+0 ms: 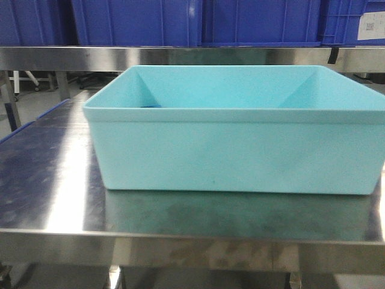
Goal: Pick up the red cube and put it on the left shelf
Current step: 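Drive the base away from the table carrying the red cube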
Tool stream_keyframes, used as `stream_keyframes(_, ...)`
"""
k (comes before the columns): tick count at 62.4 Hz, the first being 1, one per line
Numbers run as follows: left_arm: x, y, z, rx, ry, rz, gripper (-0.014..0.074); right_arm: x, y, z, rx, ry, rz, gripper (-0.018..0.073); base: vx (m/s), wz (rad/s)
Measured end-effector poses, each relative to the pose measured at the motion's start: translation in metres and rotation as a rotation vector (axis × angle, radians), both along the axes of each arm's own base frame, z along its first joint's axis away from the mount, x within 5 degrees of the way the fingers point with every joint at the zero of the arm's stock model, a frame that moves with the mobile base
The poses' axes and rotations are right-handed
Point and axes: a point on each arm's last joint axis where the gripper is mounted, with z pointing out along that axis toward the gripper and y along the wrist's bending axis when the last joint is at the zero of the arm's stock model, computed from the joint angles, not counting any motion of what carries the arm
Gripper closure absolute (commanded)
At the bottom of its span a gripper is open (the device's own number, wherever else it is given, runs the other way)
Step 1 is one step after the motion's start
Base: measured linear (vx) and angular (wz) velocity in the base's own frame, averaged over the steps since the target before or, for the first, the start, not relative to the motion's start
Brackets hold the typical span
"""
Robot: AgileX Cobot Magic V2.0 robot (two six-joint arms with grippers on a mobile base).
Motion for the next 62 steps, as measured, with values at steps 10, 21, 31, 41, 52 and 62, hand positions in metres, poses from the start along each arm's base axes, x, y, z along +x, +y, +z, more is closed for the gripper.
stream_keyframes(10, 0.0, 0.0, 0.0, 0.0, 0.0, 0.0, 0.0491, 0.0, 0.0, 0.0, 0.0, 0.0, 0.0, 0.0501, -0.17, 0.12)
stream_keyframes(21, 0.0, 0.0, 0.0, 0.0, 0.0, 0.0, 0.0491, -0.0001, 0.0, 0.0001, 0.0, -0.001, 0.0, 0.0501, -0.14, 0.19)
stream_keyframes(31, 0.0, 0.0, 0.0, 0.0, 0.0, 0.0, 0.0491, -0.0001, 0.0, 0.0001, 0.0, -0.001, 0.0, 0.0501, -0.12, 0.43)
stream_keyframes(41, 0.0, 0.0, 0.0, 0.0, 0.0, 0.0, 0.0491, -0.0001, 0.0, 0.0001, 0.0, -0.001, 0.0, 0.0501, -0.09, 0.53)
stream_keyframes(52, 0.0, 0.0, 0.0, 0.0, 0.0, 0.0, 0.0491, -0.0001, 0.0, 0.0001, 0.002, 0.0, 0.0, 0.0501, -0.09, 0.53)
stream_keyframes(62, 0.0, 0.0, 0.0, 0.0, 0.0, 0.0, 0.0491, -0.0001, 0.0, 0.0001, 0.002, 0.0, 0.0, 0.0501, -0.08, 0.46)
